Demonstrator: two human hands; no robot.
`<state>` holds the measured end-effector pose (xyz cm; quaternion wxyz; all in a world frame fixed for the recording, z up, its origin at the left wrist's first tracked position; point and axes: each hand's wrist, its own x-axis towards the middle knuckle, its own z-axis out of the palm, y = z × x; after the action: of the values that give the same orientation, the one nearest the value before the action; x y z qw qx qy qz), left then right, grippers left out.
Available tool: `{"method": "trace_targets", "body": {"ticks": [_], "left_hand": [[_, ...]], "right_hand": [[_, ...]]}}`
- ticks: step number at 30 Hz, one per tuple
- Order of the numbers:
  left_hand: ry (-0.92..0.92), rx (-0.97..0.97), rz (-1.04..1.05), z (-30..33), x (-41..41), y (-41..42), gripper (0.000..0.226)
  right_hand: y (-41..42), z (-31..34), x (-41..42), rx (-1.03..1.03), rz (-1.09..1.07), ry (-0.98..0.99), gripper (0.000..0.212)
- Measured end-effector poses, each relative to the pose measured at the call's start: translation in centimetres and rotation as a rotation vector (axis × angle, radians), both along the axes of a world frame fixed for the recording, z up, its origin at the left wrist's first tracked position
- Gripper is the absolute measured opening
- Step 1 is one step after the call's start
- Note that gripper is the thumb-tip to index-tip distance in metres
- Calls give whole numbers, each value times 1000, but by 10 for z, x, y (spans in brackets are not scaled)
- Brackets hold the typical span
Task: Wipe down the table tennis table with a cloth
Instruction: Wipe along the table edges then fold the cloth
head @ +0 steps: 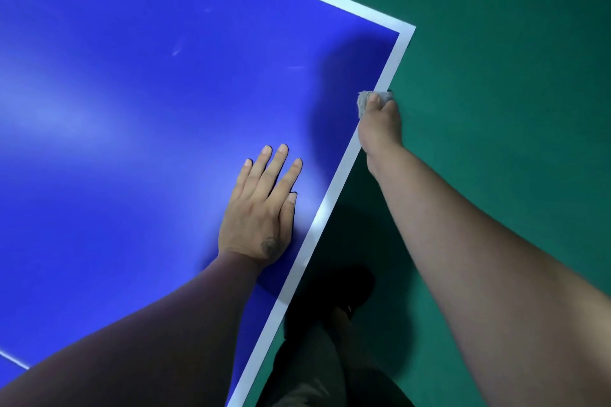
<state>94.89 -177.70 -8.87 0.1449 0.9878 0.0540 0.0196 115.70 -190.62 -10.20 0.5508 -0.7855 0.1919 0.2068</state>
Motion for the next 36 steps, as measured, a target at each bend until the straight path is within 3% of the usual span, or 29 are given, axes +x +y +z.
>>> {"method": "trace_targets", "body": {"ticks": [4,8,12,16,19,22,28,36], "left_hand": [[-47,-6,9,-4,-2,-1,51],[-74,-41,29,-5,-2,-3,51],[-58,-32,15,-5,-3,-1,51],[-36,-12,12,-5,-3,-1,51],[-17,6,4,-6,-4,-1,51],[7,-13,-9,-6,-3,1,52],[20,-68,15,1,0,1,52],[3,-132,72,3,4,2,48]], "right_hand": [[-8,3,-33,21,41,42,17],[-14,19,-106,4,138,126,42],[-6,30,-130,95,62,212,51],[-2,24,-98,77,54,179,45],[-7,13,-36,16,71,106,24],[-6,7,24,20,46,41,18],[-3,10,93,17,-38,27,21],[-30,27,91,-105,53,-79,21]]}}
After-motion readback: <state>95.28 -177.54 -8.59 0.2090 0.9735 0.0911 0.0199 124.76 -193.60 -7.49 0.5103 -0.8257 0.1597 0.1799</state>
